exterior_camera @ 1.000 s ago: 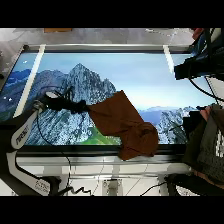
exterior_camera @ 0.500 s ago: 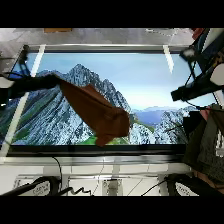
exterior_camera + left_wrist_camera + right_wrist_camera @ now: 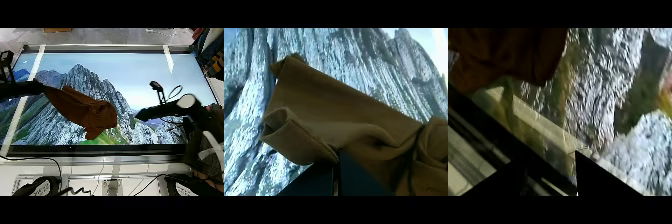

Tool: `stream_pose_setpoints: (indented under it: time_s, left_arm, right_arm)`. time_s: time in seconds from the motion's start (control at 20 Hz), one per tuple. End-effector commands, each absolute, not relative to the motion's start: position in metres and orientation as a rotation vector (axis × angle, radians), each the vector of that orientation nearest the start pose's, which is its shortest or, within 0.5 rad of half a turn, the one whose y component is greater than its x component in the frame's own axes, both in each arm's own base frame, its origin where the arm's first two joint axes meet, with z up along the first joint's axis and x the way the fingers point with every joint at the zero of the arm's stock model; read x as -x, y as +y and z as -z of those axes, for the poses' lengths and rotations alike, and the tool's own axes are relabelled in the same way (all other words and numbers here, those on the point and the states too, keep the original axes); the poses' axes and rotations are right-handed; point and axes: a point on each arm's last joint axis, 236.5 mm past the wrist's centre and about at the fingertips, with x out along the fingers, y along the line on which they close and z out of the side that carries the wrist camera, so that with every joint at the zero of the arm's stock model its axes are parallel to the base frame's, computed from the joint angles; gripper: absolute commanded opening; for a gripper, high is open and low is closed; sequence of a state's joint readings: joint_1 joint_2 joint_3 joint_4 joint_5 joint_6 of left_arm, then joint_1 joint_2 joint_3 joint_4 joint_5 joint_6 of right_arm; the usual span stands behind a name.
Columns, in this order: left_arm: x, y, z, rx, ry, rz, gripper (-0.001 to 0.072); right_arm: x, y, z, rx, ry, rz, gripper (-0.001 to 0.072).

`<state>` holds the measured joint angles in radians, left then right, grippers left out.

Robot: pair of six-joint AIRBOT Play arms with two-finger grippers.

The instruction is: Fold the clothes and pants, and hang the long-sleeved shirts on hangers.

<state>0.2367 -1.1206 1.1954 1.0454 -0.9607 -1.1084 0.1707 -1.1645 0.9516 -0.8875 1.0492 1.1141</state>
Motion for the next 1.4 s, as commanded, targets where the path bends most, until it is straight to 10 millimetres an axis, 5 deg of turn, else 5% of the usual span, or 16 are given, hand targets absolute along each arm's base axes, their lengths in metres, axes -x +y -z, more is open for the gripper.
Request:
stream_pose_setpoints:
  time_s: [0.0,0.1,0.2,0.3,0.5,1.35]
  left_arm:
    - [-0.423,0.006,-0.118,0.127,0.801,0.223,0.0017]
    - [-0.421,0.005,-0.111,0.133,0.815,0.224,0.0018]
    - [-0.419,0.005,-0.106,0.136,0.824,0.223,0.0017]
    - [-0.418,0.005,-0.102,0.139,0.829,0.221,0.0018]
    - [-0.418,0.005,-0.1,0.142,0.835,0.221,0.0018]
    - [-0.421,0.006,-0.085,0.154,0.869,0.224,0.0018]
  right_arm:
    - [-0.395,0.229,-0.034,-0.248,0.84,-0.573,0.0324]
    - [-0.408,0.238,-0.009,-0.317,0.884,-0.517,0.0329]
    - [-0.392,0.252,0.031,-0.313,1.065,-0.565,0.035]
    - [-0.375,0.266,0.054,-0.297,1.212,-0.637,0.0481]
    - [-0.369,0.291,0.053,-0.251,1.274,-0.818,0.0481]
    - [-0.37,0.326,0.095,-0.233,1.314,-0.88,0.0417]
